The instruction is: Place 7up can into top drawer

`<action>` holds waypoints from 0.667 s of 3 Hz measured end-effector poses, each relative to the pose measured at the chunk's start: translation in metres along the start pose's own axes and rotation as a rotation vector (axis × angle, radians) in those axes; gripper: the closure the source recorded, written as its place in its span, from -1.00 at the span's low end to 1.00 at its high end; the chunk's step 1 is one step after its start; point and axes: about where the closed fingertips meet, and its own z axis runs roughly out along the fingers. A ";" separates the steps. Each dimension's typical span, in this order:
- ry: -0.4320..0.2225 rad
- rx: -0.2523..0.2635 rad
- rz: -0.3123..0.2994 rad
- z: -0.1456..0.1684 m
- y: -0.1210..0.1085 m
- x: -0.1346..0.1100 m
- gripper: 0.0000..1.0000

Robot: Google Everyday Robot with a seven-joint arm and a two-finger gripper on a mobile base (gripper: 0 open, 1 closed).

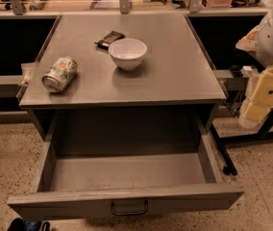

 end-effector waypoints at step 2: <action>-0.008 -0.004 -0.034 0.003 -0.002 -0.013 -1.00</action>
Offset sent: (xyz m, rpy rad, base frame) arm 0.0140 0.0277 -0.0046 -0.0032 0.0164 0.0866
